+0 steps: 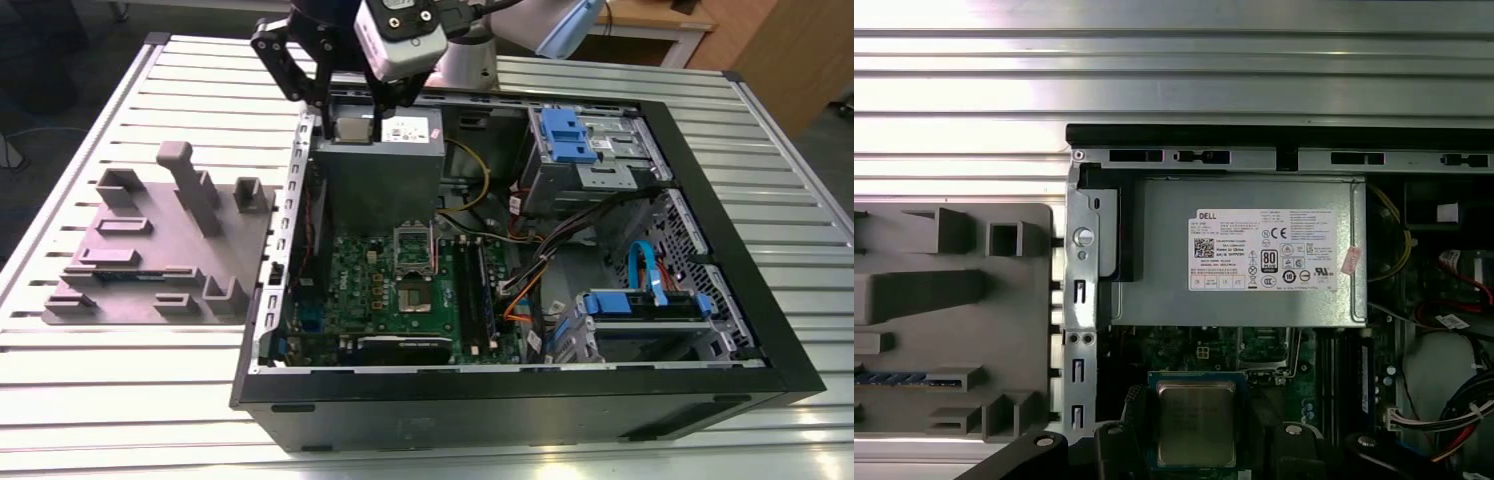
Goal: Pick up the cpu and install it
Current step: 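Pick up the cpu and move it towards the insertion slot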
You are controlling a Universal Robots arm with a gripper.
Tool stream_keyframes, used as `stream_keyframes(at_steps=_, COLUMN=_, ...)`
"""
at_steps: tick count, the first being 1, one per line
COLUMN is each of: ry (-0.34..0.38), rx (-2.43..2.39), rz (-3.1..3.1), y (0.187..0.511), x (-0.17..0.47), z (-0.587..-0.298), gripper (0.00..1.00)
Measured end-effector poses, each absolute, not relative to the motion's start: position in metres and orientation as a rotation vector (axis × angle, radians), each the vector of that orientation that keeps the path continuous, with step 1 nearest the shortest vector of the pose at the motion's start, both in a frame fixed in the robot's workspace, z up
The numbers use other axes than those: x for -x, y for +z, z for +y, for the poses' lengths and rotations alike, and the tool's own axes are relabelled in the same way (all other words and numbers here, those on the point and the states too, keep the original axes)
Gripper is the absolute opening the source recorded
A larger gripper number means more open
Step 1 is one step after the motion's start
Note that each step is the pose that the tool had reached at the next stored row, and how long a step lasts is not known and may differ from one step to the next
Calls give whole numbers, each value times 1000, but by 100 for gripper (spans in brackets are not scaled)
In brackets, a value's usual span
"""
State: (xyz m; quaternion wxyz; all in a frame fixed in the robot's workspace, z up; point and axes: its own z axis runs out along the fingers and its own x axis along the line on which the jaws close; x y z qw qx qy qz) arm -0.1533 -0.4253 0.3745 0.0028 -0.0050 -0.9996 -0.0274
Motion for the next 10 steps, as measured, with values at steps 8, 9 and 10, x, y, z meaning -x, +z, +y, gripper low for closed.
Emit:
stream_keyframes(at_steps=8, ry=-86, rx=16, rz=-3135, y=375, x=150, z=-425, gripper=47)
stream_keyframes(at_steps=9, ry=-86, rx=16, rz=-3135, y=374, x=150, z=-425, gripper=47)
stream_keyframes(at_steps=10, ry=-86, rx=16, rz=-3135, y=374, x=149, z=-425, gripper=47)
